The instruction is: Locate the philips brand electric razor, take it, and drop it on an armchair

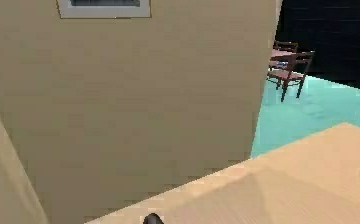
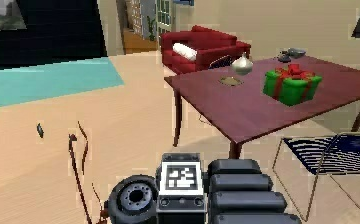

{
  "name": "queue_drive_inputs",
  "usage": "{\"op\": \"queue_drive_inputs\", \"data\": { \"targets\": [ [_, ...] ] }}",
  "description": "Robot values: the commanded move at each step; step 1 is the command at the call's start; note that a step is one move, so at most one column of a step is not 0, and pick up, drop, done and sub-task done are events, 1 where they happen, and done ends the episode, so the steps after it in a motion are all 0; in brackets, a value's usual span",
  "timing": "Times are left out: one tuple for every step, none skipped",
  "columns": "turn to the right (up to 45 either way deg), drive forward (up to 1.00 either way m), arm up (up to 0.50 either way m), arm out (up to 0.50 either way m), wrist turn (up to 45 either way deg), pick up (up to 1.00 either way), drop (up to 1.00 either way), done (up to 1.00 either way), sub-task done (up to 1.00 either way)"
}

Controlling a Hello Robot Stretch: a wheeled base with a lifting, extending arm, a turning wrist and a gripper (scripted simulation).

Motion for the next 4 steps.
{"op": "queue_drive_inputs", "data": {
  "targets": [
    [0.0,0.70,0.00,0.00,0.0,0.00,0.00,0.00,0.00],
    [45.0,0.00,0.00,0.00,0.0,0.00,0.00,0.00,0.00],
    [6.0,0.00,0.00,0.00,0.0,0.00,0.00,0.00,0.00],
    [0.0,1.00,0.00,0.00,0.0,0.00,0.00,0.00,0.00]
  ]
}}
